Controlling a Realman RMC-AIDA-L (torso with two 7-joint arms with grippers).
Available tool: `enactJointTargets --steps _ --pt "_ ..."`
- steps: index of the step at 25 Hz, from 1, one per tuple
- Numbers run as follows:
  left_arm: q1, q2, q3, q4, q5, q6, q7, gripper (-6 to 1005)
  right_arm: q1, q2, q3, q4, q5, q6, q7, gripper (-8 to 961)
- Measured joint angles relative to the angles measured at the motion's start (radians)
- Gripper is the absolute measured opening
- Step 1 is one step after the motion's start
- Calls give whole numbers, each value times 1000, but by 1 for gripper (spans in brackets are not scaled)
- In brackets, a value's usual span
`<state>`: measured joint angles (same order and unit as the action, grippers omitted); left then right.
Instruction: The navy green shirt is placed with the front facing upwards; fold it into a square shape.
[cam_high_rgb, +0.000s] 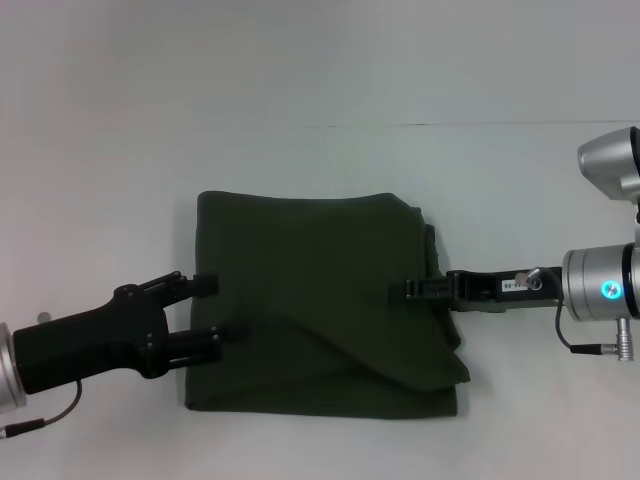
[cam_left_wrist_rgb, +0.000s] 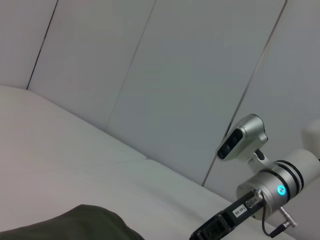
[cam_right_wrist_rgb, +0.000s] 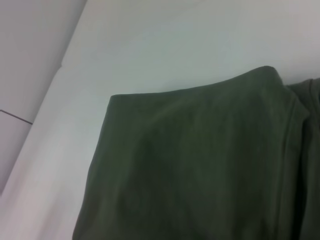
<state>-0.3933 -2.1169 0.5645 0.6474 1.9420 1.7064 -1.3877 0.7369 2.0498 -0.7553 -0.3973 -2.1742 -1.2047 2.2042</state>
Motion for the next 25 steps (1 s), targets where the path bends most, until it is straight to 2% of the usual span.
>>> enactJointTargets --steps 11,25 --pt "2 -4 0 -4 -7 -11 3 886 11 17 -4 0 -2 -1 6 894" --pt "-12 -5 0 -5 -9 -13 -1 886 -11 13 -6 0 -3 -3 9 809"
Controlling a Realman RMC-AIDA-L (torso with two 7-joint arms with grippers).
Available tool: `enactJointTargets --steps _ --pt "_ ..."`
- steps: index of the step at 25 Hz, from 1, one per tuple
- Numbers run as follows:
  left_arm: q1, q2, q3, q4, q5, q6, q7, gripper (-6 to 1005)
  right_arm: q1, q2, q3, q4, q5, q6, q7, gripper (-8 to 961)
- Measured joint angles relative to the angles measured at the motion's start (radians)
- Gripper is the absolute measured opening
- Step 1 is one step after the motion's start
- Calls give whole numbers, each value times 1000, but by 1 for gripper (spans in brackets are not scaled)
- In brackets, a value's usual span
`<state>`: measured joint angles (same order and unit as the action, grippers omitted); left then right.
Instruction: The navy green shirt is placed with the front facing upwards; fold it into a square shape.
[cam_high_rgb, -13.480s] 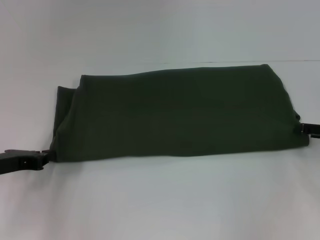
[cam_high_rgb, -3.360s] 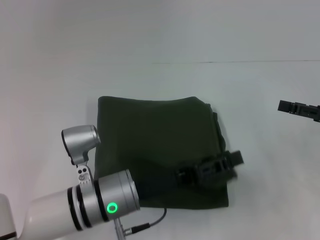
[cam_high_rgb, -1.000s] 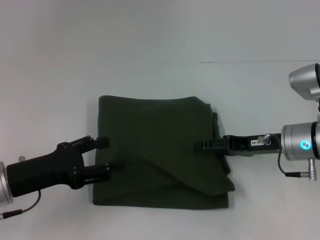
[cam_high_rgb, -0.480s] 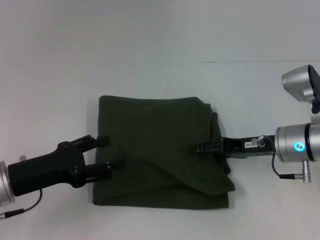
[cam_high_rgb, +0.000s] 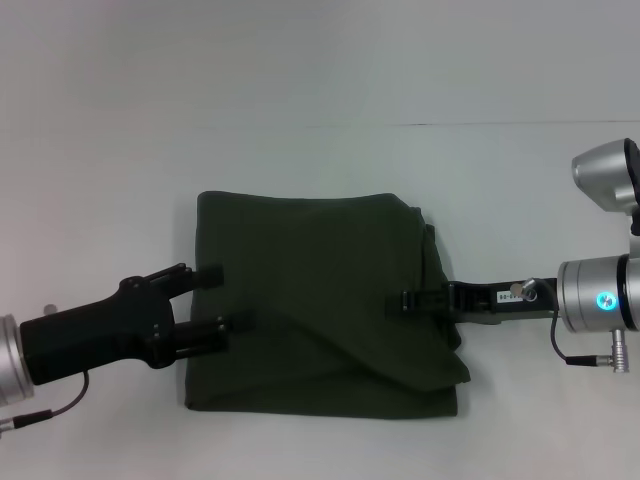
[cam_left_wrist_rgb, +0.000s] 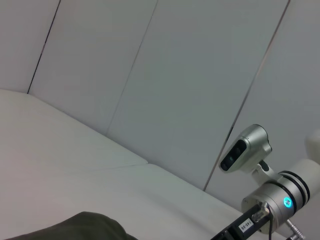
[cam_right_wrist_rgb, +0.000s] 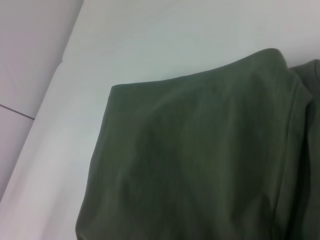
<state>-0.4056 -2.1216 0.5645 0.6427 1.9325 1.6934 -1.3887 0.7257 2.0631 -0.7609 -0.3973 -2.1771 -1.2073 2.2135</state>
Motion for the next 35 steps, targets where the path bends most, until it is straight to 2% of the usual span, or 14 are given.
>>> enactJointTargets --steps 7,10,16,27,35 --pt "-10 -1 0 0 -2 0 -2 886 7 15 0 0 3 51 -32 767" --pt "-12 -1 0 0 -2 0 -2 887 10 19 1 0 4 57 -47 514" --pt "-12 -2 -2 0 -2 0 -3 887 6 20 10 -5 7 59 -50 266" --pt "-12 -3 -7 -1 -1 -1 -7 887 -1 18 14 -12 69 56 -109 47" --pt "-12 -3 -10 -3 -1 -2 -7 887 10 15 14 -29 72 56 -115 36"
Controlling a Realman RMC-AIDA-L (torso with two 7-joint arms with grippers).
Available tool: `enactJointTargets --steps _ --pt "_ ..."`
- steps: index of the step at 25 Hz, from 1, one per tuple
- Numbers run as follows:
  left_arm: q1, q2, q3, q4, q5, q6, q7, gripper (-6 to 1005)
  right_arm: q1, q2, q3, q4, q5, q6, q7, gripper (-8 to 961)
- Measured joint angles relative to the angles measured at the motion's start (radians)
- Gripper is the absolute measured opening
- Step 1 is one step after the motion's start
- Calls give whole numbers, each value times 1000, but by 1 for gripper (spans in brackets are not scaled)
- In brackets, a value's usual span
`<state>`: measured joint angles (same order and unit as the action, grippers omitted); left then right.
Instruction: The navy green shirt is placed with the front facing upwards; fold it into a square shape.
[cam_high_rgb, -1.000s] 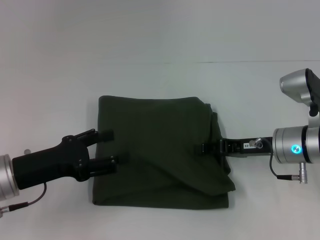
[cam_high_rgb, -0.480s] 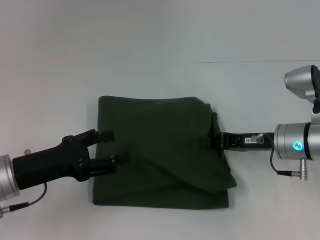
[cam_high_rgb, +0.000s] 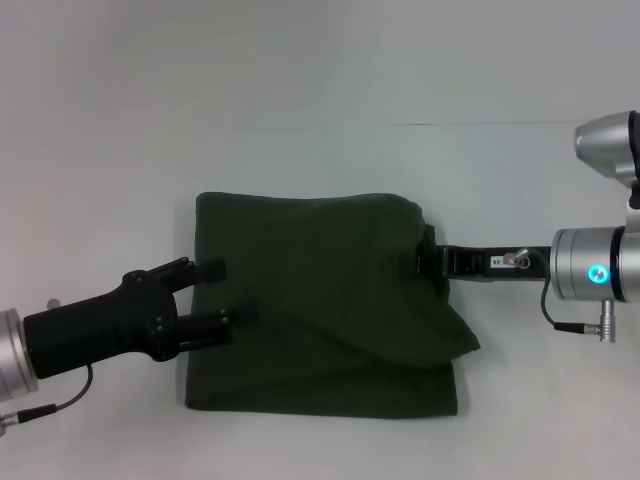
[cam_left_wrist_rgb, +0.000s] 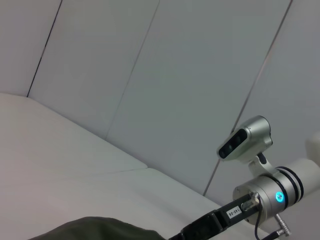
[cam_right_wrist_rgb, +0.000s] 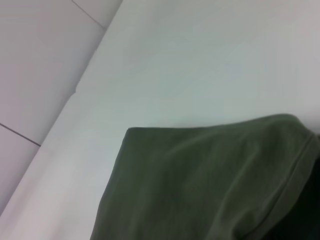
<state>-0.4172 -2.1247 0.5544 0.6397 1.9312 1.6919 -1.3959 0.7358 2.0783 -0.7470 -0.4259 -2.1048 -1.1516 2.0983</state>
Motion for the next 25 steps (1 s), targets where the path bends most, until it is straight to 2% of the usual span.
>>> enactJointTargets --steps 9,25 --pt "-2 -1 -1 0 -1 -8 -10 887 2 0 0 -56 16 -68 0 36" --pt "-14 4 -18 0 -14 -15 -49 887 -14 -20 2 -115 72 -223 9 36"
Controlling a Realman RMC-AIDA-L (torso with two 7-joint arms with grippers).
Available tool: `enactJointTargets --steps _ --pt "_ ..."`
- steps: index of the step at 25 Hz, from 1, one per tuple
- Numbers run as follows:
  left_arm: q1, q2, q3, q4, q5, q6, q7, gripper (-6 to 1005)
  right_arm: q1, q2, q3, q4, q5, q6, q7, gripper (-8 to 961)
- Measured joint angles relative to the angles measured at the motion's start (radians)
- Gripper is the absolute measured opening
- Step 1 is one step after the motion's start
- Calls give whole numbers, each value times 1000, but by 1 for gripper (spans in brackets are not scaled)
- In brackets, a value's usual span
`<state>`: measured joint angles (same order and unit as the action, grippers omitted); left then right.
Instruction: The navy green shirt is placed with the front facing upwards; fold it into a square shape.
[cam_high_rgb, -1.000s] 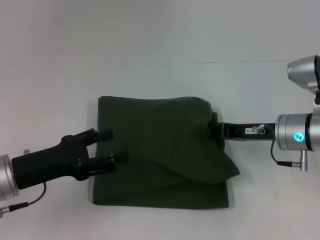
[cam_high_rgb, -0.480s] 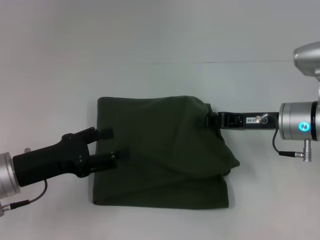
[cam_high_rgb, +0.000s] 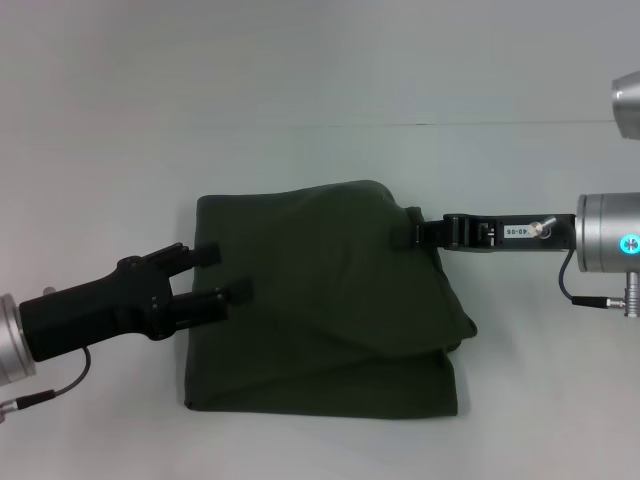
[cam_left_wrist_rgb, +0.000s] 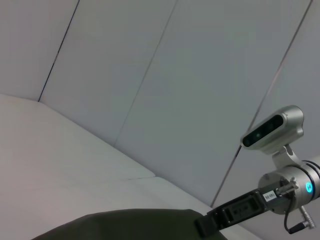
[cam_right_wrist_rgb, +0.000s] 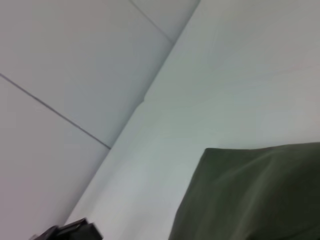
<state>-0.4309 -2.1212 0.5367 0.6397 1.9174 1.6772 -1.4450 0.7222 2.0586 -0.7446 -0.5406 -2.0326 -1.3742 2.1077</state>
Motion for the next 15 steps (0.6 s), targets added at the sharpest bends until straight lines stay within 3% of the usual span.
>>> enactJointTargets --steps 15 --pt "-11 1 -1 0 -2 -1 -38 886 -28 -23 38 -5 3 -112 17 36"
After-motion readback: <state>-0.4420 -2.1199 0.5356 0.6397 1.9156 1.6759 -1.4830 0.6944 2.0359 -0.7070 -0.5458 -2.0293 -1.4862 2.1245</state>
